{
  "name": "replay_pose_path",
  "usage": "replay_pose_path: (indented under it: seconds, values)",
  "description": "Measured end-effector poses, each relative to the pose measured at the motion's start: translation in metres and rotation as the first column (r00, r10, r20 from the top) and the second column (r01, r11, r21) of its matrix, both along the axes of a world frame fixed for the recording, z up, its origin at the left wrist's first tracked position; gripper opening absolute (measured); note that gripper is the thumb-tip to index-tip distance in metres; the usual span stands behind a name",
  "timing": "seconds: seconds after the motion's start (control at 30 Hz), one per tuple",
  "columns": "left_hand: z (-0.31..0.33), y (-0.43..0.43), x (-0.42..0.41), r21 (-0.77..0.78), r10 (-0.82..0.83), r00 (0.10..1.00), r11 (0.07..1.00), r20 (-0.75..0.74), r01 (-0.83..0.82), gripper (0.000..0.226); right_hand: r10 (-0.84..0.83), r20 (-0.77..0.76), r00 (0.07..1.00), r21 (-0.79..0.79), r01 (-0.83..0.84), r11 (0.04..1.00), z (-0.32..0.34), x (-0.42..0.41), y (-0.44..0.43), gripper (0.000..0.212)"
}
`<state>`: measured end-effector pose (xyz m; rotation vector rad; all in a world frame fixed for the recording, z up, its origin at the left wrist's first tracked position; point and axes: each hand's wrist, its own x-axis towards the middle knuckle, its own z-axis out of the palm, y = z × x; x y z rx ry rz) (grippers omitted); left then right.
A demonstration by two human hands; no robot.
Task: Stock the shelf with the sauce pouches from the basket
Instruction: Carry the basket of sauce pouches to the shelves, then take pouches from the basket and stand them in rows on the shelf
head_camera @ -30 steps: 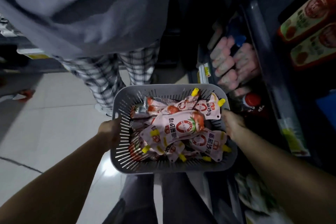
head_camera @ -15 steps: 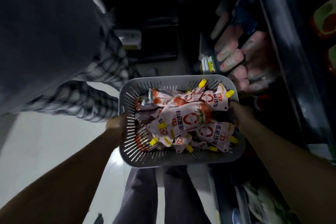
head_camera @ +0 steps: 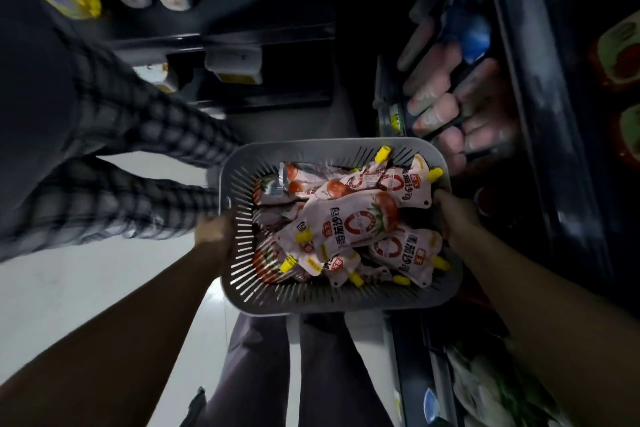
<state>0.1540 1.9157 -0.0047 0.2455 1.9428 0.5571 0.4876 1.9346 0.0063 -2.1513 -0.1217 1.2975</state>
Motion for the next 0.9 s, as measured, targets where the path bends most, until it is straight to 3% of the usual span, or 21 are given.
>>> replay_pose_path:
  seconds: [0.13,0.2,0.23,0.3,0.37,0.4,0.47,0.53,0.57,0.63,0.7,0.77,0.8,0.9]
  values:
    - [-0.006,0.002,0.003,-0.040,-0.032,0.999,0.999,-0.028,0.031,0.027,0.014,0.050,0.999,-0.022,-0.013,1.000,-0.009,0.006,0.003,0.031]
    - [-0.007,0.001,0.001,-0.024,-0.037,0.999,0.999,-0.033,0.036,0.022,0.084,0.130,0.988,-0.065,-0.076,0.995,-0.010,0.008,0.002,0.029]
    - [-0.006,0.001,0.001,-0.034,-0.049,0.998,0.998,-0.038,0.048,0.030,0.132,0.181,0.975,-0.097,-0.116,0.989,-0.011,0.008,0.001,0.030]
    - [-0.002,0.001,0.004,-0.085,-0.163,0.983,0.984,-0.086,0.155,0.056,0.254,0.297,0.920,-0.133,-0.224,0.965,-0.009,0.005,-0.003,0.030]
    - [0.008,-0.001,0.010,-0.093,-0.339,0.893,0.941,-0.296,0.327,0.059,0.389,0.500,0.774,-0.123,-0.382,0.916,-0.003,-0.002,-0.012,0.030]
    - [0.013,-0.003,0.013,-0.045,-0.375,0.812,0.916,-0.447,0.398,0.056,0.457,0.652,0.605,-0.126,-0.507,0.852,0.001,-0.005,-0.016,0.033]
    - [0.025,-0.008,0.016,0.066,-0.393,0.565,0.777,-0.726,0.626,0.047,0.493,0.839,0.228,-0.146,-0.780,0.608,0.010,-0.014,-0.020,0.035]
    - [0.029,-0.014,0.022,0.085,-0.451,0.369,0.535,-0.813,0.841,0.035,0.580,0.813,0.048,-0.117,-0.962,0.245,0.014,-0.027,-0.019,0.031]
    - [0.028,-0.016,0.027,0.098,-0.542,0.354,0.445,-0.762,0.890,0.030,0.673,0.740,0.002,-0.096,-0.990,0.107,0.015,-0.035,-0.018,0.033]
    - [0.018,-0.020,0.038,0.100,-0.717,0.416,0.441,-0.560,0.892,0.036,0.810,0.574,-0.117,-0.123,-0.991,-0.056,0.010,-0.049,-0.016,0.045]
    - [0.004,-0.026,0.047,0.009,-0.739,0.605,0.631,-0.298,0.776,0.050,0.844,0.480,-0.241,-0.221,-0.964,-0.150,-0.001,-0.058,-0.013,0.060]
    - [-0.006,-0.029,0.052,-0.069,-0.589,0.807,0.808,-0.047,0.586,0.048,0.845,0.440,-0.304,-0.303,-0.936,-0.179,-0.007,-0.063,-0.012,0.073]
    - [-0.011,-0.031,0.053,-0.065,-0.497,0.866,0.864,0.060,0.500,0.040,0.845,0.430,-0.318,-0.332,-0.926,-0.180,-0.009,-0.065,-0.011,0.079]
    - [-0.018,-0.037,0.059,-0.041,-0.358,0.908,0.926,0.217,0.374,0.030,0.845,0.410,-0.344,-0.390,-0.903,-0.178,-0.011,-0.069,-0.011,0.085]
